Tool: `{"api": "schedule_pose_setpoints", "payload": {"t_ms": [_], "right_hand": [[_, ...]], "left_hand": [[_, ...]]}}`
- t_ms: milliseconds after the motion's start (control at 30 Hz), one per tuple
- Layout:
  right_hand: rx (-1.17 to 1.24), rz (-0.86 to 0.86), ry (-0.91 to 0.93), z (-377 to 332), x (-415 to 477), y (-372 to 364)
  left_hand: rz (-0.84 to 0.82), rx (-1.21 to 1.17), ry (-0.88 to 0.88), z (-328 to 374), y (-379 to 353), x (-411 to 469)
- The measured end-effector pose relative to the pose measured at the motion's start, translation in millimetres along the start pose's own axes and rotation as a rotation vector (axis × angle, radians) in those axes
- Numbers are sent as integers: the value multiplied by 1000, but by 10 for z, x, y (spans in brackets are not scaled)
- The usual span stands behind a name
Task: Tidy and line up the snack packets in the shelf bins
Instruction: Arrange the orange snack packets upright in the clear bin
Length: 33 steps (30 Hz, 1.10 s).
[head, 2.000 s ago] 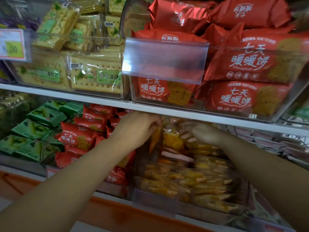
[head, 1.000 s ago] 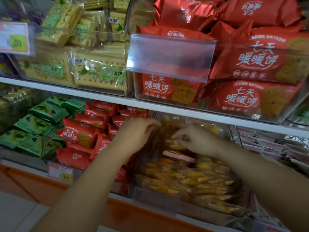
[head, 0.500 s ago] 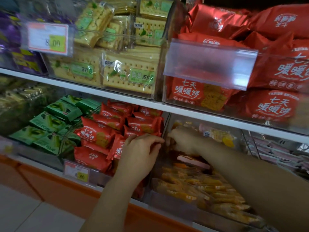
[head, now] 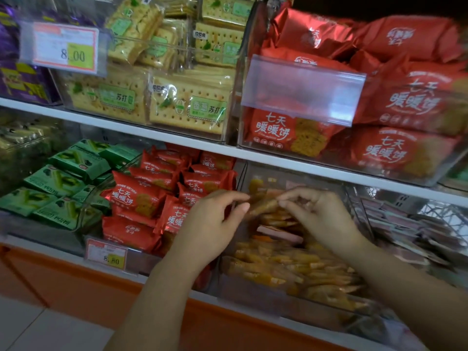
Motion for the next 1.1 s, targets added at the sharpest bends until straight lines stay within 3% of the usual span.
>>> {"api": "schedule_pose_setpoints", "payload": {"t_ms": [133, 367, 500, 600, 700, 767, 867, 933, 1033, 1100], "right_hand": [[132, 174, -65, -104, -241, 228], [317, 222, -136, -250, -559, 307], [691, 139, -343, -79, -672, 191], [732, 140, -418, 39, -701, 121], [777, 204, -440, 155, -736, 126], [737, 230, -429, 181, -728, 184], [421, 167, -309, 134, -655, 349], [386, 139, -271, 93, -621, 404], [332, 95, -205, -27, -606, 385], [383, 152, -136, -103, -590, 373]], "left_hand": [[-144, -80, -68, 302, -149, -153], [72, -69, -163, 486, -175, -156], [170, -28, -335, 619, -214, -195], [23, 38, -378, 667, -365, -205], [-233, 62, -317, 601, -533, -254], [-313, 3, -232, 528, -538, -261], [-151, -113, -122, 437, -389, -205], [-31, -190, -32, 371, -311, -172], [-45, -332, 60, 326, -355, -179], [-9, -374, 62, 309, -360, -185]]}}
Point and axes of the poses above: each hand's wrist, its own x-axis towards the middle knuckle, its own y-axis out of the back of the hand, z = x × y, the point moved 6 cm from there along x, towards the middle knuckle, and after that the axes turned 6 degrees about y, right-handed, at the moved point
